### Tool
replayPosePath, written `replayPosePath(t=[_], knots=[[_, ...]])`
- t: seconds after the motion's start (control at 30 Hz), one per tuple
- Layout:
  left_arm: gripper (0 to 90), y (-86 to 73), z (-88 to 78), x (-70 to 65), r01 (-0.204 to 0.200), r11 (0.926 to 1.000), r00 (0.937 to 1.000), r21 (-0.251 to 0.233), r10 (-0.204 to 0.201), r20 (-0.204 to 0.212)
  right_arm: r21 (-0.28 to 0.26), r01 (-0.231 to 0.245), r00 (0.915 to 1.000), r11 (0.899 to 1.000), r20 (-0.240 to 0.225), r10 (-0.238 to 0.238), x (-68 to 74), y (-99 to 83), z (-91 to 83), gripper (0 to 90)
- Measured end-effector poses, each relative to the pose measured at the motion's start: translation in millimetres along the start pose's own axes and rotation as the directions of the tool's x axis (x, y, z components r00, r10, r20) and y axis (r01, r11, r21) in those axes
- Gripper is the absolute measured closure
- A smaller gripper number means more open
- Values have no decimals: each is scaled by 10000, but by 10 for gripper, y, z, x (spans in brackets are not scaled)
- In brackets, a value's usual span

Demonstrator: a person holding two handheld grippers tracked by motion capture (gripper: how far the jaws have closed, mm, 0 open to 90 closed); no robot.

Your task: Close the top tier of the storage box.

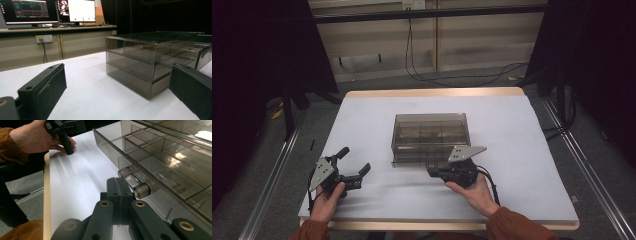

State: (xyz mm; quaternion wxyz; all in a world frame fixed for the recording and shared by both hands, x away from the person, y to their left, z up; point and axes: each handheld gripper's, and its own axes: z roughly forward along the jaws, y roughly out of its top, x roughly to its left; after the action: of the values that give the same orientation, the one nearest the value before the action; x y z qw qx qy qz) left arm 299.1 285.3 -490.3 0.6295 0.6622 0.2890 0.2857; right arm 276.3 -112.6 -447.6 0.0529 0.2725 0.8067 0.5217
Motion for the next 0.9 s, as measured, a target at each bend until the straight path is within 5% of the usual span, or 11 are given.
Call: replayPosePath(t=[0.9], knots=[[14, 0, 0, 0, 1, 10000, 10000, -4, -1, -1, -91, -87, 9999, 9999, 118, 88, -40, 19, -2, 900]])
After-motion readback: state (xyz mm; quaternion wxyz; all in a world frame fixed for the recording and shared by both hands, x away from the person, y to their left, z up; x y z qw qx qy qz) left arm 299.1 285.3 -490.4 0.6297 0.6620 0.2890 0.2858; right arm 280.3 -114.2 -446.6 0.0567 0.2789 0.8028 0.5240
